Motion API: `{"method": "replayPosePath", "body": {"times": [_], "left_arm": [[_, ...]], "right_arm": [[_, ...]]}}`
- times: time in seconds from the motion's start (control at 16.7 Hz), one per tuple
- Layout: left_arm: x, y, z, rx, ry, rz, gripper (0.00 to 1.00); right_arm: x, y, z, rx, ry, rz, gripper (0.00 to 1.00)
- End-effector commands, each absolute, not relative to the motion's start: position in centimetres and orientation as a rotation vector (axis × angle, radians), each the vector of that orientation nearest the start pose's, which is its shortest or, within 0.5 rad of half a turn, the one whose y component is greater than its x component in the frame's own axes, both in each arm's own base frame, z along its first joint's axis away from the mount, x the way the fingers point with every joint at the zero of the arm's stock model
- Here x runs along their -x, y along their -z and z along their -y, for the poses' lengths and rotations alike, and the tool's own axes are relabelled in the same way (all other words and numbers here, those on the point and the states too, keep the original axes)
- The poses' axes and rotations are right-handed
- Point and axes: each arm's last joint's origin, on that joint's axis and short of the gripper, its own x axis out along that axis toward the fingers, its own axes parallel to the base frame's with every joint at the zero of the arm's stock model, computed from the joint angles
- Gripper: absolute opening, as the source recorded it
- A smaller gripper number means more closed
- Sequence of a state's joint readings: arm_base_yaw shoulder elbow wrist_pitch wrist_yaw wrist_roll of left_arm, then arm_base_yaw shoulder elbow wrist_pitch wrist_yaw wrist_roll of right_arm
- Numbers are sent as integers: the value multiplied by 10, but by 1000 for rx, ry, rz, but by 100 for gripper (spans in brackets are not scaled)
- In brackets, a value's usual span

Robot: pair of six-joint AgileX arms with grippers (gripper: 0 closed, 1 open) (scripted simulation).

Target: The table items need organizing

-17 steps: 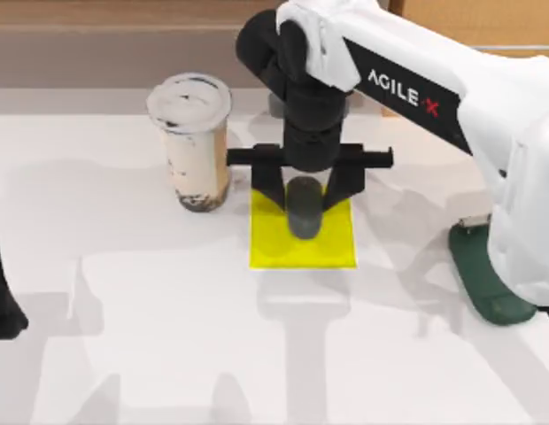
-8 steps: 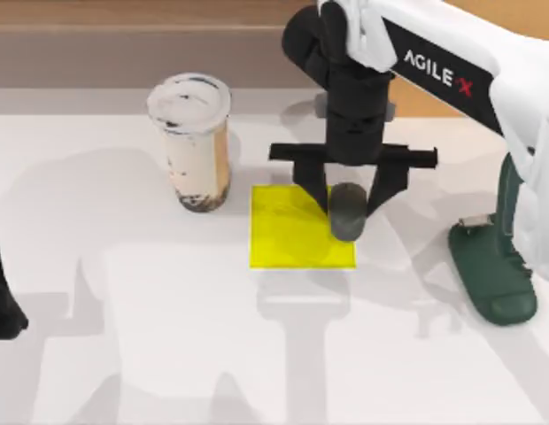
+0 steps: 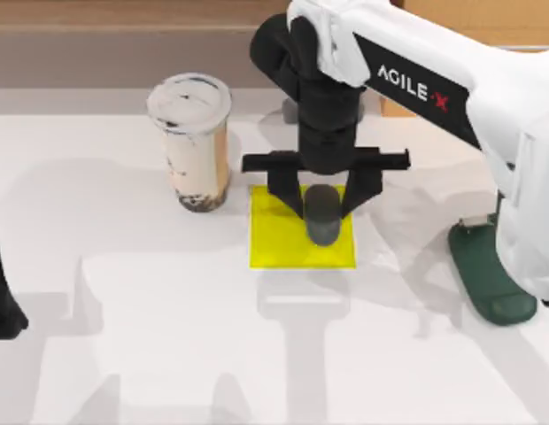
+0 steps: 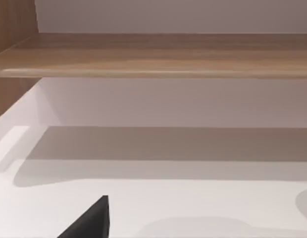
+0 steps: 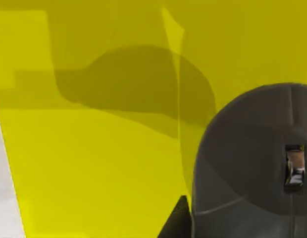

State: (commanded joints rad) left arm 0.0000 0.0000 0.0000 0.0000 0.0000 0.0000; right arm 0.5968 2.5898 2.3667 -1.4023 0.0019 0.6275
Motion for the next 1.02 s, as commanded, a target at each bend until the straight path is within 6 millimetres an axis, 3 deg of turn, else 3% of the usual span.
{"method": "replayPosePath", "body": {"times": [0.18,0.48,1.02], "left_arm": [[-106,-160,1,0,0,0,100],[-106,-160,1,0,0,0,100],[-106,-160,1,0,0,0,100]], "right_arm": [[-409,-137,-297,-23,8,-1561,0],[-409,-135,-299,-29,7,-1555,0],[-409,-135,-299,-29,7,-1555,68]]}}
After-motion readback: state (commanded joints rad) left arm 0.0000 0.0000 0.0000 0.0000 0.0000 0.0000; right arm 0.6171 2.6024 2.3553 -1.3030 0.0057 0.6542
